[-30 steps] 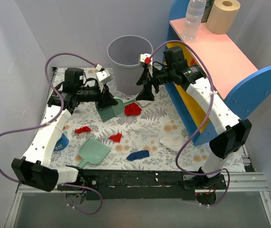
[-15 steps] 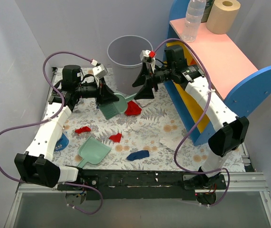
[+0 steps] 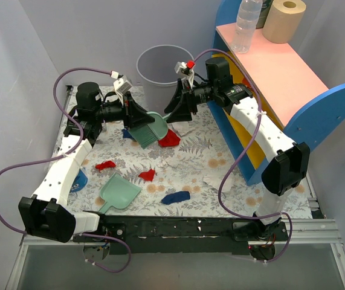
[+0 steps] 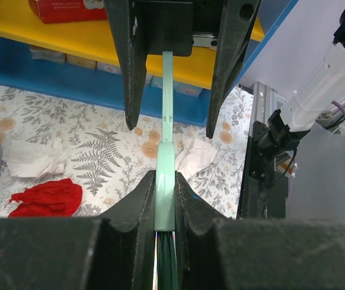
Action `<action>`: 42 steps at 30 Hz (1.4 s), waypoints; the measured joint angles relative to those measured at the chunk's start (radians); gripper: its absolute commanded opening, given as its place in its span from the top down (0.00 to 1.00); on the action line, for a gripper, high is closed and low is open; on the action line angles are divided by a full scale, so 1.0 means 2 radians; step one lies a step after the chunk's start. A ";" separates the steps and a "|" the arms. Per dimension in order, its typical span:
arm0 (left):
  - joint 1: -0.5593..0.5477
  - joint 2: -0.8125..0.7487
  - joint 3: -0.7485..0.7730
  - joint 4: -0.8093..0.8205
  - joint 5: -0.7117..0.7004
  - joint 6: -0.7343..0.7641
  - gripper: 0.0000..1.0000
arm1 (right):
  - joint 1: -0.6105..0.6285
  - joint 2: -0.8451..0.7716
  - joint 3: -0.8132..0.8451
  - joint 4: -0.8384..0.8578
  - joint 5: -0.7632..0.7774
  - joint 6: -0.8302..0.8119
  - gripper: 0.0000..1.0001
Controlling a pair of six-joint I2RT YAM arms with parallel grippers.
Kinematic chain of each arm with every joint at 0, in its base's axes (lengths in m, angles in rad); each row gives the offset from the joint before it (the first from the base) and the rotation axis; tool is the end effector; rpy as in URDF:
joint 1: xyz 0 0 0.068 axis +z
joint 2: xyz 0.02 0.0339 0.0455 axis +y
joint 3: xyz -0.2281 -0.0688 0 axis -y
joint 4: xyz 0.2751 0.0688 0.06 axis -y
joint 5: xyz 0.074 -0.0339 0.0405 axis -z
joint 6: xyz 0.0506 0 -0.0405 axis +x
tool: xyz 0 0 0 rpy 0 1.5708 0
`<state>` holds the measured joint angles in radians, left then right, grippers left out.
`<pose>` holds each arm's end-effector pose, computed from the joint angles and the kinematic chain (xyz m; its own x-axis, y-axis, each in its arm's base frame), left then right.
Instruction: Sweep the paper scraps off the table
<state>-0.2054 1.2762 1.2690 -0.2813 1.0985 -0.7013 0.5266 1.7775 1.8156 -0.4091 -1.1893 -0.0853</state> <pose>0.3063 -0.1099 0.3622 -0.8119 -0.1307 -0.5690 0.5297 0.2447 -0.8121 0.3446 0.2547 0.3735 -0.2326 -0.1719 -0.9572 -0.9582 -0.1280 0.2559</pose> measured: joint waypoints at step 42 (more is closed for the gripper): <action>0.011 0.006 -0.052 0.130 0.033 -0.133 1.00 | -0.008 0.000 -0.035 0.037 -0.034 0.057 0.73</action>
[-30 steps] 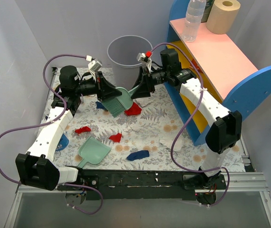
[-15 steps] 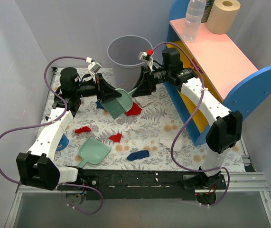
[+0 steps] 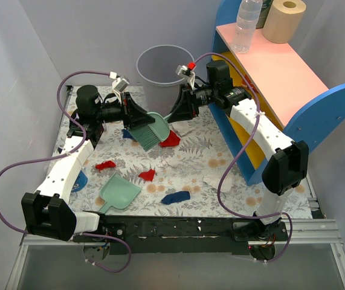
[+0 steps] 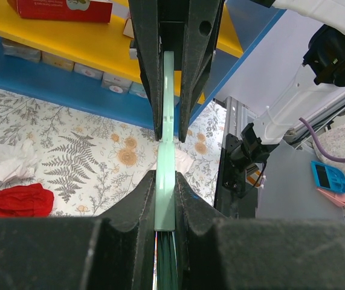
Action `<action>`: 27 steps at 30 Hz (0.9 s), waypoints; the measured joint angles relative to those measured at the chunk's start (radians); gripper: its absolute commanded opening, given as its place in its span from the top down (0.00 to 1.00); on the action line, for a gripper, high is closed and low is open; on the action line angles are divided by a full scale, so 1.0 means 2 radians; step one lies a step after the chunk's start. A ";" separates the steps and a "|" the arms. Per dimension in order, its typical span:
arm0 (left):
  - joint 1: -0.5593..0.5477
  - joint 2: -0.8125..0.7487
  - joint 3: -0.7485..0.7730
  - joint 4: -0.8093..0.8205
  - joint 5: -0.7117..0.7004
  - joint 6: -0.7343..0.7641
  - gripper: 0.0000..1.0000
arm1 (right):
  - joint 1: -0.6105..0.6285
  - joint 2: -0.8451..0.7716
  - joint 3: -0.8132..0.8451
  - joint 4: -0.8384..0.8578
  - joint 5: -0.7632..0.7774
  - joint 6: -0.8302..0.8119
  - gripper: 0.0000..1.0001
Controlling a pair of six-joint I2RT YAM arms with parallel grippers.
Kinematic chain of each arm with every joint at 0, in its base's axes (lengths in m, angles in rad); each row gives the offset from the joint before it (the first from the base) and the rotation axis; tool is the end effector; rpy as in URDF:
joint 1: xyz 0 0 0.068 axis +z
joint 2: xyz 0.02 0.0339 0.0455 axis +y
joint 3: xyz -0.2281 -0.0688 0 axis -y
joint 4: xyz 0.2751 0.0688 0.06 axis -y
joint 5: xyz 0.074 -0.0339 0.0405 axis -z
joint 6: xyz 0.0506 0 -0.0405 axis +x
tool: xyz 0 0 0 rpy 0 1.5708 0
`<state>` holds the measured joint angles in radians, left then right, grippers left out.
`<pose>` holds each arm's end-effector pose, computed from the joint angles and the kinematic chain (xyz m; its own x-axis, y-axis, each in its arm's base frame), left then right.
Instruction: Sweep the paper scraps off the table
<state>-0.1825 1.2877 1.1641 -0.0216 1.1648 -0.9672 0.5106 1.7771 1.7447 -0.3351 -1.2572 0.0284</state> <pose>0.3158 -0.1055 0.3445 -0.8758 -0.1690 -0.4522 0.4309 0.1484 -0.8901 0.3492 0.2508 0.3556 -0.3396 -0.1802 -0.9231 -0.9160 -0.1596 0.3681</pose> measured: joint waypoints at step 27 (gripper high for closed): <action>0.008 0.010 0.041 -0.253 -0.312 0.204 0.10 | -0.003 -0.012 0.000 -0.093 0.259 -0.070 0.99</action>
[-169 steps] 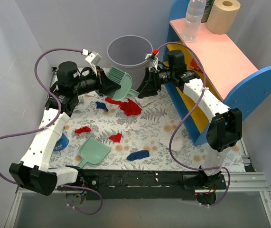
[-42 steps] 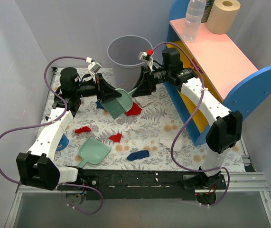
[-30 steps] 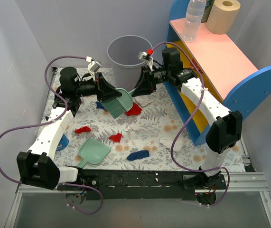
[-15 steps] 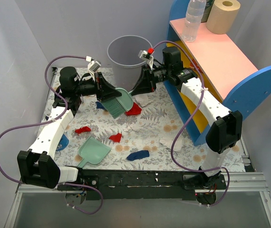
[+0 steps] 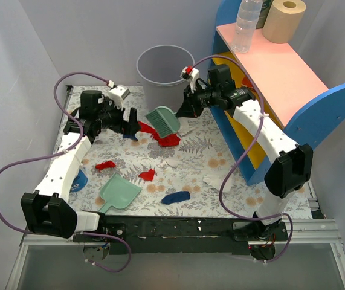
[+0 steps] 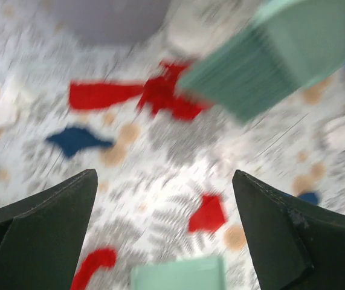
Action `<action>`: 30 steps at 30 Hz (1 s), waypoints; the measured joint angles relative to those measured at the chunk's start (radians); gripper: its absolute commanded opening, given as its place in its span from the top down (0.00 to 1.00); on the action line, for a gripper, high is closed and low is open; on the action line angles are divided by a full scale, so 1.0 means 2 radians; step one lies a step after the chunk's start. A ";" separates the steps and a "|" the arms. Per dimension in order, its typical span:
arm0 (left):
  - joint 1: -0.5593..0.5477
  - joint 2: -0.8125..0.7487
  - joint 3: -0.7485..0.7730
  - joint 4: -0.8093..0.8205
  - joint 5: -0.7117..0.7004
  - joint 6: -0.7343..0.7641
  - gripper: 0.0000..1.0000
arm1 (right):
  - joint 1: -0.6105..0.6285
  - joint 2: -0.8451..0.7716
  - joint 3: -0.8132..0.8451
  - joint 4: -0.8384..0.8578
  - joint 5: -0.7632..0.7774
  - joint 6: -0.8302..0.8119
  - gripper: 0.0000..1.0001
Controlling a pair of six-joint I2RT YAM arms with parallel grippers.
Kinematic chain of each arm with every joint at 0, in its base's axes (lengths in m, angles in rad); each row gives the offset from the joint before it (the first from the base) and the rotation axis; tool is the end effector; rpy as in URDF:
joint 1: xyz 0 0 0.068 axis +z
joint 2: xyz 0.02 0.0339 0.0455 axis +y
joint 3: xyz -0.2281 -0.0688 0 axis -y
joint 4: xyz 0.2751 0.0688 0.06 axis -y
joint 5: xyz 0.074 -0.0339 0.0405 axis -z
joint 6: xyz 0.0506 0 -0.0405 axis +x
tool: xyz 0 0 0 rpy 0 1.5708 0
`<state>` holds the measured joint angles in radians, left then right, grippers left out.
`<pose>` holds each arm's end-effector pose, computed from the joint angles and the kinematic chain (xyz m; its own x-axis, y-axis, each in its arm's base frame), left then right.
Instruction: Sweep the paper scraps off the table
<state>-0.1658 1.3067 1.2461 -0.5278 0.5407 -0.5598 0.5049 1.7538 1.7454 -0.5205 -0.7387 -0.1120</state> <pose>0.3274 -0.0812 0.3118 -0.7633 -0.3339 -0.5532 0.1871 0.7053 -0.6838 0.3627 0.2394 0.3393 -0.3420 -0.2834 -0.8959 -0.9104 0.3363 0.2411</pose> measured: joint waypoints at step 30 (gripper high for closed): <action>0.000 0.042 -0.216 -0.227 -0.282 0.176 0.59 | -0.003 -0.096 -0.142 -0.013 0.123 -0.030 0.99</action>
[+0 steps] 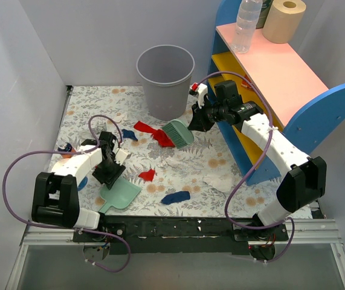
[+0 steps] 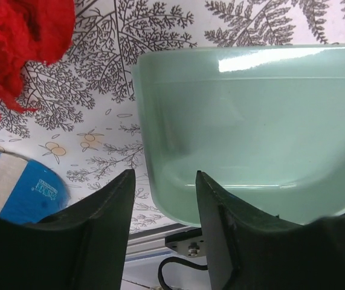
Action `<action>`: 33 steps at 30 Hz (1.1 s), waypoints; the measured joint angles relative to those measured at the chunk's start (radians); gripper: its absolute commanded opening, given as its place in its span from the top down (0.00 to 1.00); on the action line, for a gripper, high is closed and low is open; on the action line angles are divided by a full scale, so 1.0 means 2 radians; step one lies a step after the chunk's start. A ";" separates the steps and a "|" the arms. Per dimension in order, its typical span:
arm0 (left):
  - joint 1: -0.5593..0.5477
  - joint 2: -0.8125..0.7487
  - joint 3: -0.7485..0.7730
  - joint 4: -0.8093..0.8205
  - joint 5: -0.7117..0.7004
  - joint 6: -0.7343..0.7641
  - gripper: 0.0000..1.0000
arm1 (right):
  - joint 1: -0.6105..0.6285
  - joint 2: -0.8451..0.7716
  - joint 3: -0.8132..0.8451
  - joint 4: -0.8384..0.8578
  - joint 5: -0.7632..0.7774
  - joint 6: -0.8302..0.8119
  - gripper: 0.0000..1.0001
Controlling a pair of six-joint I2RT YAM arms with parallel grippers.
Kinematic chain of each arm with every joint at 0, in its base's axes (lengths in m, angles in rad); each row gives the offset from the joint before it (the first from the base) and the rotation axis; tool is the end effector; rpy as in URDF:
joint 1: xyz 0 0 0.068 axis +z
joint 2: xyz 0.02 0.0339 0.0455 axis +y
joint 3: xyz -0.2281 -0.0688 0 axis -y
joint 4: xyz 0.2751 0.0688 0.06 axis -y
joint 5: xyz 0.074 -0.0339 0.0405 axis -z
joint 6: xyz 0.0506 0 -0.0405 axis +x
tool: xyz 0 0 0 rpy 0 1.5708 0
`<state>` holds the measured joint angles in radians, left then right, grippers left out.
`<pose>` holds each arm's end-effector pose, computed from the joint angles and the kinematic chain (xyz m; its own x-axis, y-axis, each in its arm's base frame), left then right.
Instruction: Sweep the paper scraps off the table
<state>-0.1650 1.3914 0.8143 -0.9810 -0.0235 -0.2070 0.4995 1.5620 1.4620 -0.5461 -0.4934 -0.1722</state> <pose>0.2410 -0.0389 0.1136 -0.9990 -0.0420 -0.0173 -0.0423 0.9989 0.0204 0.3330 0.2090 0.3024 -0.3915 -0.3856 -0.8355 -0.8332 0.5338 0.1441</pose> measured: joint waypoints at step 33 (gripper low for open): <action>-0.013 0.120 0.135 0.053 0.096 -0.064 0.25 | 0.000 -0.001 -0.009 0.002 0.004 -0.023 0.99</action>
<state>-0.1905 1.6314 1.0847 -0.8742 0.1684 -0.3359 0.4995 1.5600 1.4445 -0.5430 -0.4862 -0.2192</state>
